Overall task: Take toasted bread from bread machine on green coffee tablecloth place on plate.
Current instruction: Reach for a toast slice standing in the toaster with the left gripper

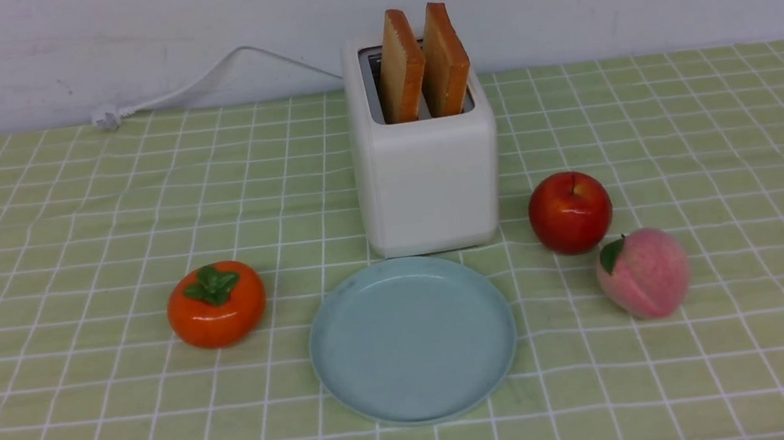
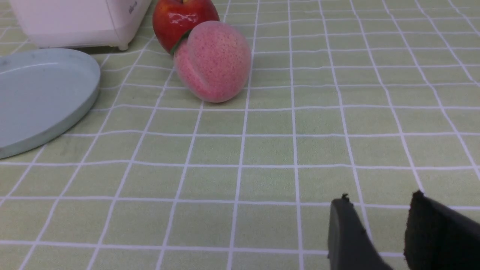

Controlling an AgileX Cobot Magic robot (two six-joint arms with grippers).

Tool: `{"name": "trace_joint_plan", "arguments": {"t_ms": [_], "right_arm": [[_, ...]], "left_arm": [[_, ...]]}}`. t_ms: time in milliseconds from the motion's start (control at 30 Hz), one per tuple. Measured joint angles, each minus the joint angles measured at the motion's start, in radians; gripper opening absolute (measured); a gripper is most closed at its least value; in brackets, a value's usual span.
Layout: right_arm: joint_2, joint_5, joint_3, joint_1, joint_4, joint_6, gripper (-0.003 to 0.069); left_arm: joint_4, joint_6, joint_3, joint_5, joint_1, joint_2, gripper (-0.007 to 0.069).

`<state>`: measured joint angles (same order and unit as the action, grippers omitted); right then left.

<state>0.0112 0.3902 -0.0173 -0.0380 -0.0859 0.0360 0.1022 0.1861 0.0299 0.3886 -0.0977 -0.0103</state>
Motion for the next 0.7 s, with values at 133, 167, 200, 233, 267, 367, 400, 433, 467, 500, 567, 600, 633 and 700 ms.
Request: {"name": "trace_joint_plan", "arguments": {"t_ms": [133, 167, 200, 233, 267, 367, 400, 433, 467, 500, 567, 600, 633, 700], "right_arm": [[0.000, 0.000, 0.000, 0.000, 0.000, 0.000, 0.0240], [0.000, 0.000, 0.000, 0.000, 0.000, 0.000, 0.0240], [0.000, 0.000, 0.000, 0.000, 0.000, 0.000, 0.0240], [0.000, 0.000, 0.000, 0.000, 0.000, 0.000, 0.0240], [0.000, 0.000, 0.000, 0.000, 0.000, 0.000, 0.0240], [0.000, 0.000, 0.000, 0.000, 0.000, 0.000, 0.0240], [0.000, 0.000, 0.000, 0.000, 0.000, 0.000, 0.0240], [0.000, 0.000, 0.000, 0.000, 0.000, 0.000, 0.0240], [0.000, 0.000, 0.000, 0.000, 0.000, 0.000, 0.0240], [0.000, 0.000, 0.000, 0.000, 0.000, 0.000, 0.0240], [0.000, 0.000, 0.000, 0.000, 0.000, 0.000, 0.0240], [0.000, 0.000, 0.000, 0.000, 0.000, 0.000, 0.0240], [0.000, 0.000, 0.000, 0.000, 0.000, 0.000, 0.0240], [0.000, 0.000, 0.000, 0.000, 0.000, 0.000, 0.0240]], "left_arm": [[-0.011, 0.000, 0.000, -0.047, 0.000, 0.000, 0.0237], [-0.011, 0.000, 0.000, -0.047, 0.000, 0.000, 0.0237], [-0.007, 0.000, 0.000, -0.084, 0.000, 0.000, 0.0237], [0.007, -0.001, 0.000, -0.112, 0.000, 0.000, 0.0237], [0.023, -0.001, 0.000, -0.123, 0.000, 0.000, 0.0237], [0.107, 0.001, 0.000, -0.191, 0.000, 0.000, 0.0237], [0.160, 0.006, 0.000, -0.223, 0.000, 0.000, 0.0237], [0.209, 0.013, 0.000, -0.259, 0.000, 0.000, 0.0237], [0.219, 0.016, 0.000, -0.266, 0.000, 0.000, 0.0237], [0.291, 0.031, 0.000, -0.318, 0.000, 0.000, 0.0237], [0.384, 0.044, 0.000, -0.368, 0.000, 0.000, 0.0237], [0.436, 0.048, 0.000, -0.389, 0.000, 0.000, 0.0237], [0.488, 0.049, 0.000, -0.411, 0.000, 0.000, 0.0237], [0.592, 0.049, 0.000, -0.454, 0.000, 0.000, 0.0237]]}}
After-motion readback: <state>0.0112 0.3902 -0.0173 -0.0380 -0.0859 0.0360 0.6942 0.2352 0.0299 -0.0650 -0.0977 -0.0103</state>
